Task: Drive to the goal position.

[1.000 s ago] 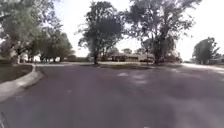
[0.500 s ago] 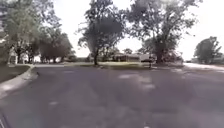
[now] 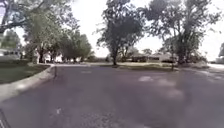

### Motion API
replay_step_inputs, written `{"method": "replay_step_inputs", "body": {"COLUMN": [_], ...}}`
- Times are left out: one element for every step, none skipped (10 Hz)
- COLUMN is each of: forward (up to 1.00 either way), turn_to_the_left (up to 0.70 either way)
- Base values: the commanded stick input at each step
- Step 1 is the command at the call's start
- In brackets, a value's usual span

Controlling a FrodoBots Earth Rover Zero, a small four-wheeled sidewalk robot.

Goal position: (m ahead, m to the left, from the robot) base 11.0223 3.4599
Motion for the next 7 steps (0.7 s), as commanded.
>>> {"method": "replay_step_inputs", "body": {"forward": [1.0,1.0,1.0,1.0,1.0,1.0,1.0], "turn_to_the_left": [0.0,0.0,0.0,0.0,0.0,0.0,0.0]}}
